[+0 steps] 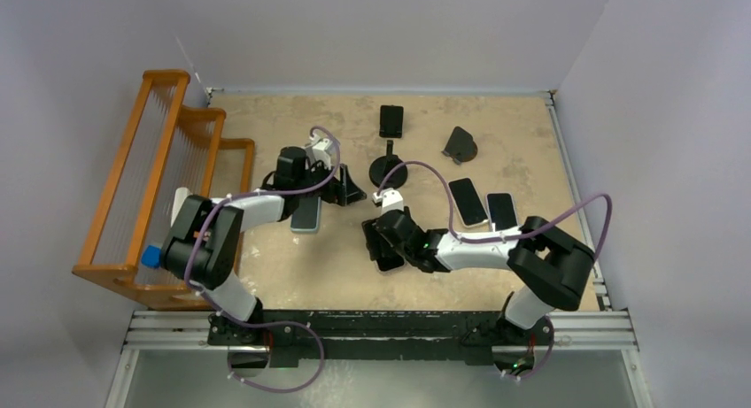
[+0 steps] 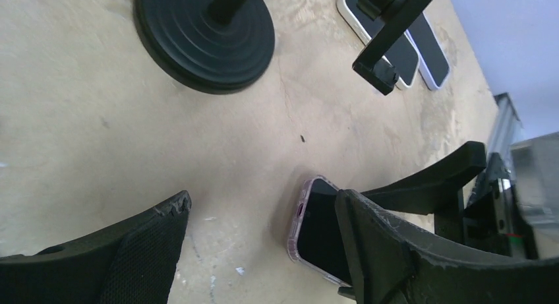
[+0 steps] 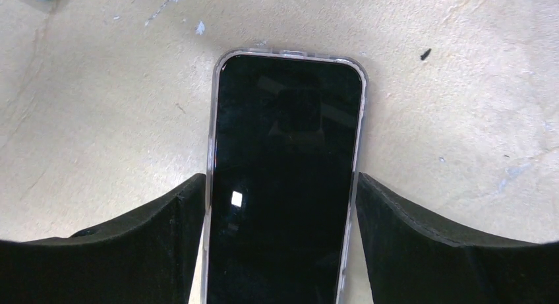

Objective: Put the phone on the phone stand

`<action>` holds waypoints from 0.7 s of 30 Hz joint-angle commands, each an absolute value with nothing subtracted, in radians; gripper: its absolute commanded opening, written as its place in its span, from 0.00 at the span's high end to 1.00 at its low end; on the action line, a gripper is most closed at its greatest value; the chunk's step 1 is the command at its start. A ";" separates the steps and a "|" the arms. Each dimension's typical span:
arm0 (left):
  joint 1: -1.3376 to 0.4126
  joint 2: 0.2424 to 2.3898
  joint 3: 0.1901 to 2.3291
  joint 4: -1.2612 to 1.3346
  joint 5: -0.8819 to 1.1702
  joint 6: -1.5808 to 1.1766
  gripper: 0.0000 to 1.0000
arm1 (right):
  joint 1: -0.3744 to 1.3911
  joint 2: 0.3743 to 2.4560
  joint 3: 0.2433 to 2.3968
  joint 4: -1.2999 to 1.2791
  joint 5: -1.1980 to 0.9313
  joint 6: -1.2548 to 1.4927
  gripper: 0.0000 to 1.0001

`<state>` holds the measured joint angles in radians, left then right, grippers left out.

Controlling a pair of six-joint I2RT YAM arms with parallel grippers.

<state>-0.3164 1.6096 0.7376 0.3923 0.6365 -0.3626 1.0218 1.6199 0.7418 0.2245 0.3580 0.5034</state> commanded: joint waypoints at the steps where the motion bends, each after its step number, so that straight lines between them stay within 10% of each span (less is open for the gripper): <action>1: -0.314 1.670 0.821 0.367 0.803 -0.446 0.21 | 1.026 1.524 0.719 0.364 0.393 0.490 0.81; 21: -0.329 1.858 0.868 0.332 0.994 -0.478 0.27 | 1.025 1.602 0.796 0.499 0.429 0.393 0.81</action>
<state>-0.3180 1.8282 0.8379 0.3275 0.9428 -0.5003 1.0229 1.6150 0.7341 0.4065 0.3782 0.4309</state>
